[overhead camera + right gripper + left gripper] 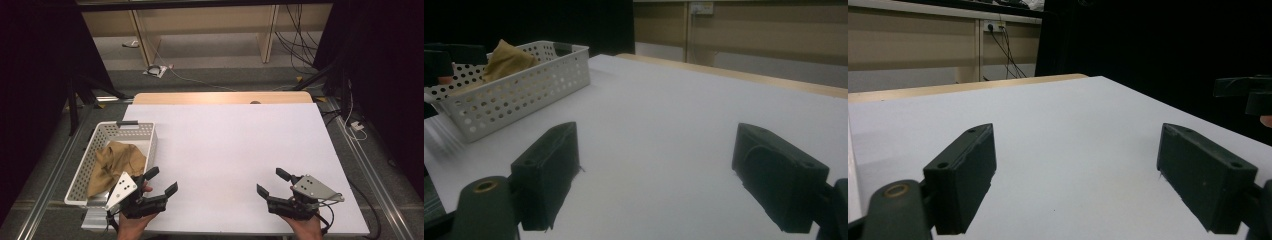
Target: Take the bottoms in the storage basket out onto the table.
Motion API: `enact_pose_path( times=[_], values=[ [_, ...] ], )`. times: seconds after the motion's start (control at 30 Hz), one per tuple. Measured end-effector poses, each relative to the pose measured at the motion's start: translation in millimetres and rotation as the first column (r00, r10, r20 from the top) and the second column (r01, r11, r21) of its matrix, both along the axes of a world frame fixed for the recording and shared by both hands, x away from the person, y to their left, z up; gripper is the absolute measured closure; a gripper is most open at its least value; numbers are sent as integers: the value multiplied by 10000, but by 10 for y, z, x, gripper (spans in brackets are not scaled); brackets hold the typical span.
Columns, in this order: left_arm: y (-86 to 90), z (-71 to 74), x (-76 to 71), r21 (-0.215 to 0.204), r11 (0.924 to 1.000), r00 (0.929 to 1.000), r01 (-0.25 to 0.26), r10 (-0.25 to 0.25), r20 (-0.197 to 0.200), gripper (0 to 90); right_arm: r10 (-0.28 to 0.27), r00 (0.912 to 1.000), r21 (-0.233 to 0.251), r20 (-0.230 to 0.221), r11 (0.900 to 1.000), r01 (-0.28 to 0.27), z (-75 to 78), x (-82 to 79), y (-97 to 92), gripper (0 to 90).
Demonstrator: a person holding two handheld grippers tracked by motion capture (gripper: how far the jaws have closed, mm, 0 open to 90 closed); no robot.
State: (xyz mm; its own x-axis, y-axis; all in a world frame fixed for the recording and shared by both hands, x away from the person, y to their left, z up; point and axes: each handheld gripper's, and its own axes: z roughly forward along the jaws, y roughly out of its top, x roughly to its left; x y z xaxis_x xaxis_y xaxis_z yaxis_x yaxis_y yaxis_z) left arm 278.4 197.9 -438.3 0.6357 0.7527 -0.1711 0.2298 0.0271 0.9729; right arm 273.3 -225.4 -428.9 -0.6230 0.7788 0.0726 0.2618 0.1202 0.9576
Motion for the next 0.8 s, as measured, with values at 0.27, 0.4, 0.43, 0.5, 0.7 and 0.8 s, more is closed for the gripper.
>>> enact_pose_path(
  times=[0.27, 0.4, 0.43, 0.5, 0.7, 0.8],
  values=[
    [43, 129, -15, 144, 9999, 9996, -69, 66, 262, 159, 19, 10000, -3, 30, 10000, -19, 2, 4, -3, 203],
    [85, 205, -12, 110, 9999, 9998, -85, 83, 162, 159, 13, 10000, 20, 44, 10000, -13, 3, 2, -1, 202],
    [96, 220, -4, 156, 9999, 9999, -67, 66, 87, 159, 8, 10000, 18, 49, 10000, -8, 3, 2, -1, 202],
    [123, 261, 21, 303, 9995, 9998, -7, 12, -184, 159, -11, 10000, -1, 24, 10000, 11, 6, -3, -3, 203],
    [242, 345, 120, 558, 9984, 9977, -87, 124, -674, 161, 8, 10000, -72, 67, 10000, -7, 3, 2, 3, 203],
    [325, 391, 164, 744, 9964, 9954, -410, 472, -829, 162, -7, 10000, -98, 62, 10000, 8, 4, 4, 1, 203]
  ],
)
